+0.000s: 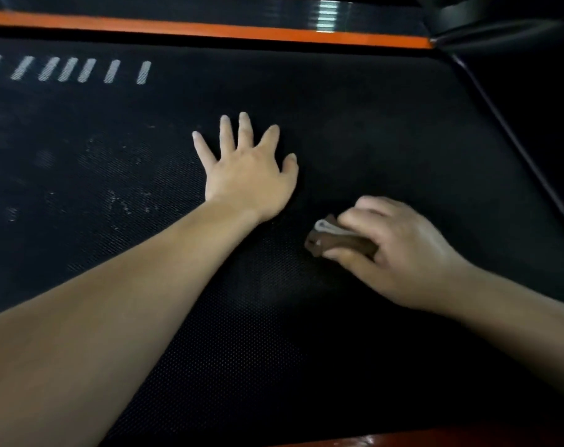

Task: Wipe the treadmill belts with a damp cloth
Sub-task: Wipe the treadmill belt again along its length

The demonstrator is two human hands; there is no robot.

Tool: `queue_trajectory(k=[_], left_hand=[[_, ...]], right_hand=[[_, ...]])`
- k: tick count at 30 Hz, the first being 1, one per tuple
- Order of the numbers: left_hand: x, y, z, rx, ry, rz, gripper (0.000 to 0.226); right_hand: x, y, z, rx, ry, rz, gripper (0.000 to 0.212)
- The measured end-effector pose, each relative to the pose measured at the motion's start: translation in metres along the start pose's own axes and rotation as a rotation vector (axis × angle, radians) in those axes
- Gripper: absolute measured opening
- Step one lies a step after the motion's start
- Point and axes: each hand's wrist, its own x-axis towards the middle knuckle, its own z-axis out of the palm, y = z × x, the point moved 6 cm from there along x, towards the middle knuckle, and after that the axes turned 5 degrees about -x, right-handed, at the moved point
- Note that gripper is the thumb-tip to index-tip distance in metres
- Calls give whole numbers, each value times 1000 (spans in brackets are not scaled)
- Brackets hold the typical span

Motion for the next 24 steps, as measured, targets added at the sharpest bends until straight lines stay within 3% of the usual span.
queue_trajectory(k=[1, 5, 10, 12, 15, 17, 19, 21, 24], left_hand=[[0, -1, 2, 27, 2, 5, 64], [-1, 0, 4, 49, 1, 7, 64], [-1, 1, 4, 59, 12, 13, 64], [-1, 1, 4, 58, 12, 13, 63], [-2, 1, 5, 53, 4, 9, 63], [-2, 1, 4, 61, 8, 6, 63], [-3, 2, 4, 71, 12, 9, 62], [-2, 3, 4, 76, 14, 17, 62], [-2, 2, 4, 77, 5, 10, 63]], right_hand=[[12, 15, -4, -33, 37, 25, 35], [44, 78, -18, -111, 167, 411, 33], [28, 25, -2, -13, 42, 84, 33], [46, 53, -9, -77, 96, 147, 36], [77, 109, -22, -137, 168, 497, 34], [83, 97, -14, -154, 183, 458, 31], [75, 60, -6, -99, 105, 265, 32], [68, 54, -5, -28, 24, 183, 34], [93, 94, -19, -108, 99, 331, 33]])
